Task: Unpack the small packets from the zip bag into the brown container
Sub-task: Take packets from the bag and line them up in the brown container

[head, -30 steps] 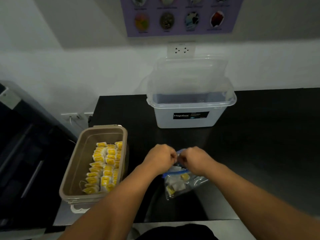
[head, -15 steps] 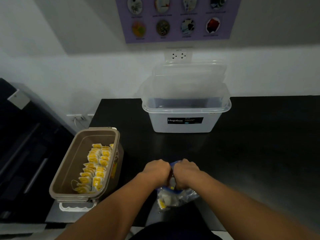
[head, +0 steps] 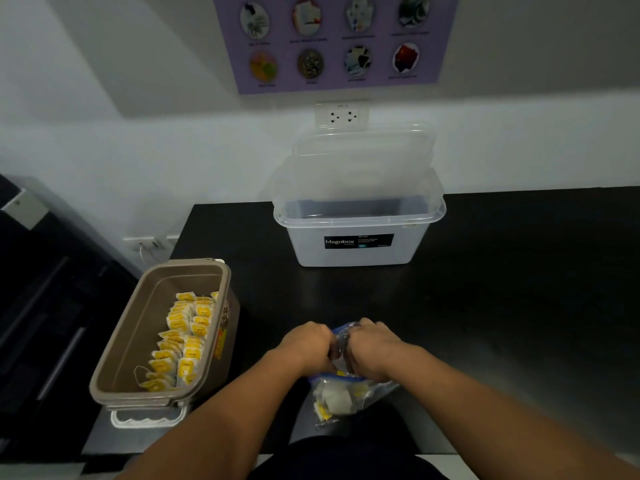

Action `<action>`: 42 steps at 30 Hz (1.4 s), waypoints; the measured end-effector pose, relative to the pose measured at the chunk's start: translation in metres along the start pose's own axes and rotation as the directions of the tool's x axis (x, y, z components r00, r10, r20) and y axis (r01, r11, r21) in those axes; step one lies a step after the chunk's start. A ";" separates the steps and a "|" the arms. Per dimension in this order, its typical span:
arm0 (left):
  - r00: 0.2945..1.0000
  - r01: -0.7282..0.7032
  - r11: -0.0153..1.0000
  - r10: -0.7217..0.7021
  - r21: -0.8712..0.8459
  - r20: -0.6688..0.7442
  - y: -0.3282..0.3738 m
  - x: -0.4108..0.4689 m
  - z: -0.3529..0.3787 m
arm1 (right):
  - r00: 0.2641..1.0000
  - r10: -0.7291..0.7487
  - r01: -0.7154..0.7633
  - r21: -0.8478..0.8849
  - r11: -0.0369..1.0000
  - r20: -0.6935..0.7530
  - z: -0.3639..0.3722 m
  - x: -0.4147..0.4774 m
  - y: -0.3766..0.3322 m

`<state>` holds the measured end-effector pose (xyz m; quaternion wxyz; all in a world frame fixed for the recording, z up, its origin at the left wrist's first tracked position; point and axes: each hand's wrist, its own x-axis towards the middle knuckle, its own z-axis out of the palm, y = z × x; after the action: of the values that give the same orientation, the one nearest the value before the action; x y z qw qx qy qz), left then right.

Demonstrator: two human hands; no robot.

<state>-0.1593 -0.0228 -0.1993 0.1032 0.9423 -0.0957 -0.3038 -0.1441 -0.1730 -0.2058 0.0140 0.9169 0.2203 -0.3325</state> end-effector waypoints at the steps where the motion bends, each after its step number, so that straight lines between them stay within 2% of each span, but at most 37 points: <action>1: 1.000 -0.003 0.997 0.002 -0.072 -0.011 -0.003 0.000 0.000 | 1.000 -0.015 0.015 -0.003 1.000 0.015 -0.002 -0.002 0.003; 6: 1.000 0.018 0.952 -0.022 -0.307 -0.010 -0.011 0.001 0.001 | 0.997 -0.072 0.071 -0.116 0.991 -0.003 -0.002 -0.013 0.003; 11: 0.999 0.039 0.920 -0.049 -0.390 -0.015 -0.011 0.000 -0.001 | 0.997 -0.064 0.059 -0.112 0.992 -0.046 0.005 -0.015 0.000; 16: 0.998 0.063 0.888 -0.049 -0.456 0.042 -0.013 -0.002 -0.002 | 0.996 -0.086 0.083 -0.064 0.994 -0.036 0.005 -0.019 0.007; 19: 0.998 0.055 0.872 -0.035 -0.487 0.049 -0.015 -0.004 -0.003 | 0.995 -0.096 0.098 -0.074 0.992 0.018 0.001 -0.017 0.011; 21: 0.999 0.037 0.839 -0.042 -0.543 0.003 -0.016 -0.006 -0.004 | 0.996 -0.086 0.086 -0.008 0.996 0.034 -0.005 -0.018 0.015; 25: 0.984 0.015 0.713 -0.134 -0.701 -0.115 -0.018 -0.009 -0.008 | 0.998 -0.050 0.060 0.233 0.971 -0.047 -0.023 -0.023 0.023; 29: 0.977 0.021 0.606 -0.181 -0.795 -0.111 -0.018 -0.010 -0.015 | 0.994 -0.012 0.053 0.403 0.913 -0.105 -0.034 -0.025 0.028; 32: 0.985 0.037 0.620 -0.154 -0.784 -0.075 -0.020 -0.011 -0.016 | 0.996 0.017 0.018 0.397 0.918 -0.085 -0.032 -0.022 0.027; 36: 0.982 0.053 0.645 -0.171 -0.762 -0.076 -0.022 -0.011 -0.013 | 0.987 0.087 -0.018 0.444 0.896 -0.135 -0.029 -0.019 0.025; 39: 0.964 0.032 0.608 -0.228 -0.793 -0.136 -0.019 -0.012 -0.018 | 0.967 0.186 -0.052 0.577 0.815 -0.175 -0.032 -0.018 0.024; 42: 0.940 -0.002 0.486 -0.298 -0.874 -0.168 -0.017 -0.014 -0.025 | 0.954 0.230 -0.020 0.729 0.684 -0.190 -0.033 -0.019 0.023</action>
<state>-0.1535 0.0005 -0.1758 0.5462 0.8021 0.1682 -0.1732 -0.1270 -0.1957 -0.1711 -0.3527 0.8978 0.0087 -0.2637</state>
